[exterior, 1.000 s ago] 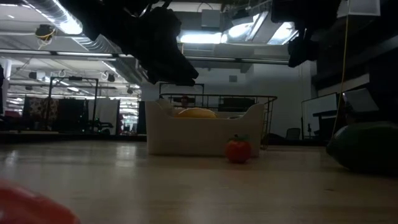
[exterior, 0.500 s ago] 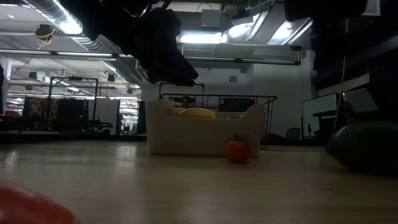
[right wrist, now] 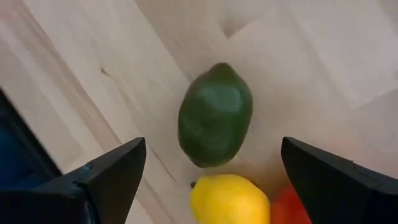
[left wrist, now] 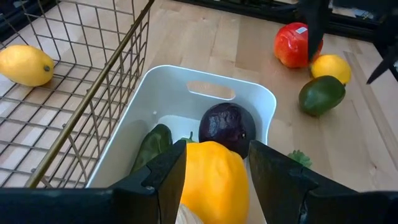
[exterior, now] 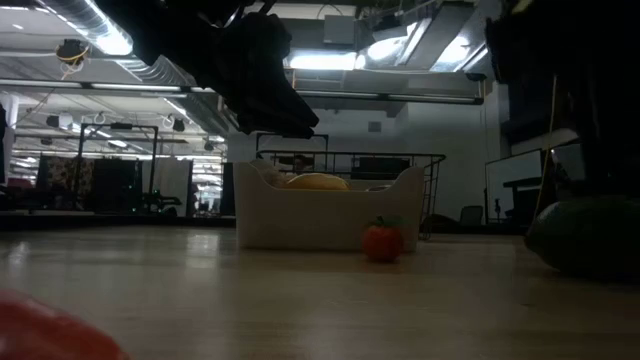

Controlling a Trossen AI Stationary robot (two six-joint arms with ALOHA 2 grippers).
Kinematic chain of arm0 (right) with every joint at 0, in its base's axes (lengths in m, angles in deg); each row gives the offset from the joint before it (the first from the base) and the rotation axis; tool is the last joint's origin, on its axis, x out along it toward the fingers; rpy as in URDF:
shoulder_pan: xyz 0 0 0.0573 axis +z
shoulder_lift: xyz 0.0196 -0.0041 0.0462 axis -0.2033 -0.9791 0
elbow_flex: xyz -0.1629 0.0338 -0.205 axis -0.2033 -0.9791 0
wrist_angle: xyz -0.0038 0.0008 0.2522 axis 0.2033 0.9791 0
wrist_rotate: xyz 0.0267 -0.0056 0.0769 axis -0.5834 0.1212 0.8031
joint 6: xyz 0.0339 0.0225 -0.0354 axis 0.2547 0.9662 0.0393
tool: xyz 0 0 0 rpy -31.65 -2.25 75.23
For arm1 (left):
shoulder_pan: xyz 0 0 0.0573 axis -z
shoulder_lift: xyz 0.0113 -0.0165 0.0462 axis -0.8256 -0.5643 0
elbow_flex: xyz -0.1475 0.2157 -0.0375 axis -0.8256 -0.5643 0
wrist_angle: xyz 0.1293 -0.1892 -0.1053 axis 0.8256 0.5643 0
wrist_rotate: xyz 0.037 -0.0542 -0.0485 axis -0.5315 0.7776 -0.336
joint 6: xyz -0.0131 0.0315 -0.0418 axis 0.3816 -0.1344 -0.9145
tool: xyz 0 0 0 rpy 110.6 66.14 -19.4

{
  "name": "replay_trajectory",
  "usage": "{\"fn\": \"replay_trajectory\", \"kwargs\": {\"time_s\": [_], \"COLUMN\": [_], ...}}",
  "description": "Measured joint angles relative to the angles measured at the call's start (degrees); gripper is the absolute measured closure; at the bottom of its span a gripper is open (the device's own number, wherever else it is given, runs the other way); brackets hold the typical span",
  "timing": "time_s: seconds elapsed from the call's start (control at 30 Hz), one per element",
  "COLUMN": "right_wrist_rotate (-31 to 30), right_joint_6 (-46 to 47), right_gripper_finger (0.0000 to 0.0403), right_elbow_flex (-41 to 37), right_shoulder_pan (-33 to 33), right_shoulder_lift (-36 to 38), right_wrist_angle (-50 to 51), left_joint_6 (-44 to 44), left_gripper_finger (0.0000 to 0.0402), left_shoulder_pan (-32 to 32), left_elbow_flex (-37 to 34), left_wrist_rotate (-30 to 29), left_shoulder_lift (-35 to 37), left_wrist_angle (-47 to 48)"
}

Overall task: Sort produce into baskets
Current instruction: Put the green lime into the black wire basket

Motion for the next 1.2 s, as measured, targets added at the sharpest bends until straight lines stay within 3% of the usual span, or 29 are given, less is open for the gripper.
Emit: {"fn": "replay_trajectory", "kwargs": {"time_s": [0.53, 0.67, 1.0, 1.2], "right_wrist_rotate": [0.2, 0.4, 2.5, 4.0], "right_joint_6": [-0.4, -1.8, -6.1, -15.8], "right_gripper_finger": [0.0036, 0.0070, 0.0203, 0.0195], "right_elbow_flex": [0.0, 0.0, 0.5, 5.3], "right_shoulder_pan": [0.7, 0.7, -1.0, -5.2], "right_shoulder_lift": [-10.1, -10.8, -10.6, -10.6], "right_wrist_angle": [-3.5, -3.9, -3.1, 1.4], "left_joint_6": [0.0, 0.0, -0.1, -0.1], "left_gripper_finger": [0.0231, 0.0231, 0.0231, 0.0231], "left_shoulder_pan": [0.0, 0.0, 0.0, 0.0], "left_elbow_flex": [0.0, 0.0, 0.0, 0.0], "left_wrist_rotate": [0.0, 0.0, 0.0, 0.0], "left_shoulder_lift": [0.0, 0.0, 0.0, 0.0], "left_wrist_angle": [0.0, 0.0, 0.0, 0.0]}}
